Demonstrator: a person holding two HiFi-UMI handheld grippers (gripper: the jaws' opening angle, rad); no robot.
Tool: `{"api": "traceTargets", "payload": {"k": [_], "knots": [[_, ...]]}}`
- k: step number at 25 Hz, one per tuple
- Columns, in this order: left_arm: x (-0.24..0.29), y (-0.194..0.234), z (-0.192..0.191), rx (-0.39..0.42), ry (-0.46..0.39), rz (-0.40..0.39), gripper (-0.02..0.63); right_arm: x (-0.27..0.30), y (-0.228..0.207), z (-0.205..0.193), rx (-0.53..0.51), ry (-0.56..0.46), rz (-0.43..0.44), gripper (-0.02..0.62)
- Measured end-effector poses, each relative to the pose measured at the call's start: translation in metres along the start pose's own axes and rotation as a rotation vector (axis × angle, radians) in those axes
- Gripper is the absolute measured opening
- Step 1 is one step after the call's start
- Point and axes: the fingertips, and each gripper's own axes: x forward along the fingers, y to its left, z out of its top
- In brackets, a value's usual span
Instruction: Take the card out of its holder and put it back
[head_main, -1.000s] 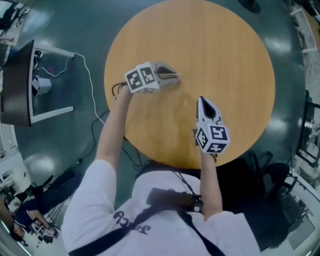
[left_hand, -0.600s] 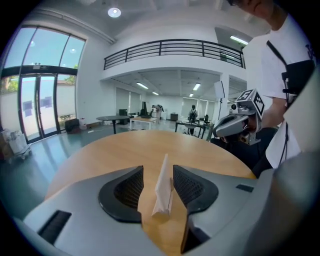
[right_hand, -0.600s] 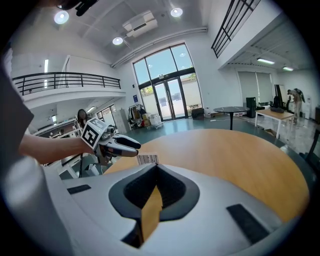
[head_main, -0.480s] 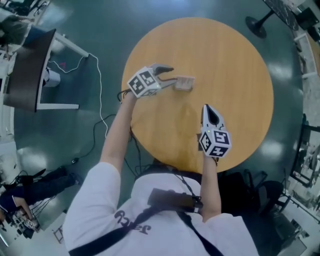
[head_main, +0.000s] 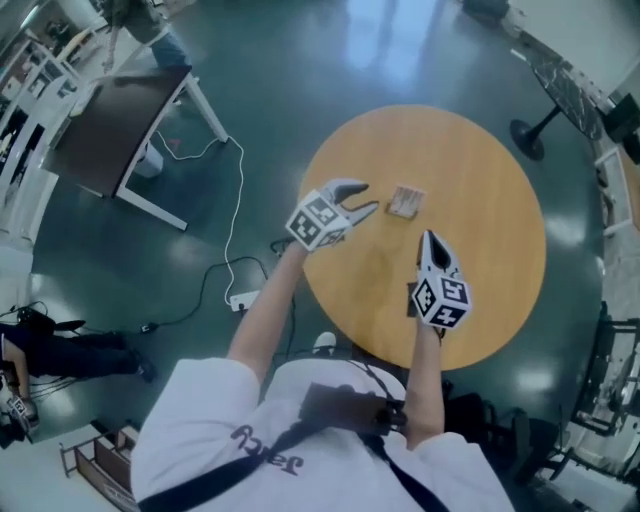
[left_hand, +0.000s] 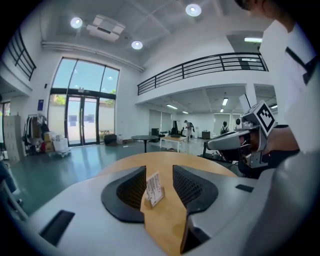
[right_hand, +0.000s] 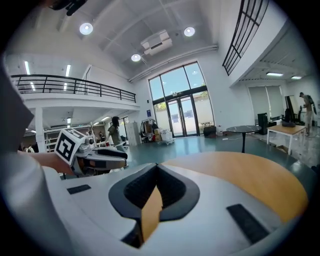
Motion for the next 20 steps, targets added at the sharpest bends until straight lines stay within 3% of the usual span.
{"api": "traceTargets", "payload": {"k": [7, 12, 15, 20], "knots": [[-0.056, -0.066, 0.023, 0.023, -0.107, 0.063, 0.172, -0.036, 0.057, 0.017, -0.032, -0.091, 0.048, 0.023], [-0.086, -0.091, 0.035, -0.005, -0.175, 0.127, 0.152, -0.054, 0.091, 0.024, -0.063, -0.135, 0.083, 0.023], [-0.097, -0.102, 0.043, -0.031, -0.216, 0.178, 0.066, -0.063, 0.092, 0.036, -0.068, -0.173, 0.099, 0.023], [-0.107, -0.118, 0.059, -0.051, -0.261, 0.251, 0.021, -0.079, 0.088, 0.054, -0.085, -0.206, 0.123, 0.022]]}}
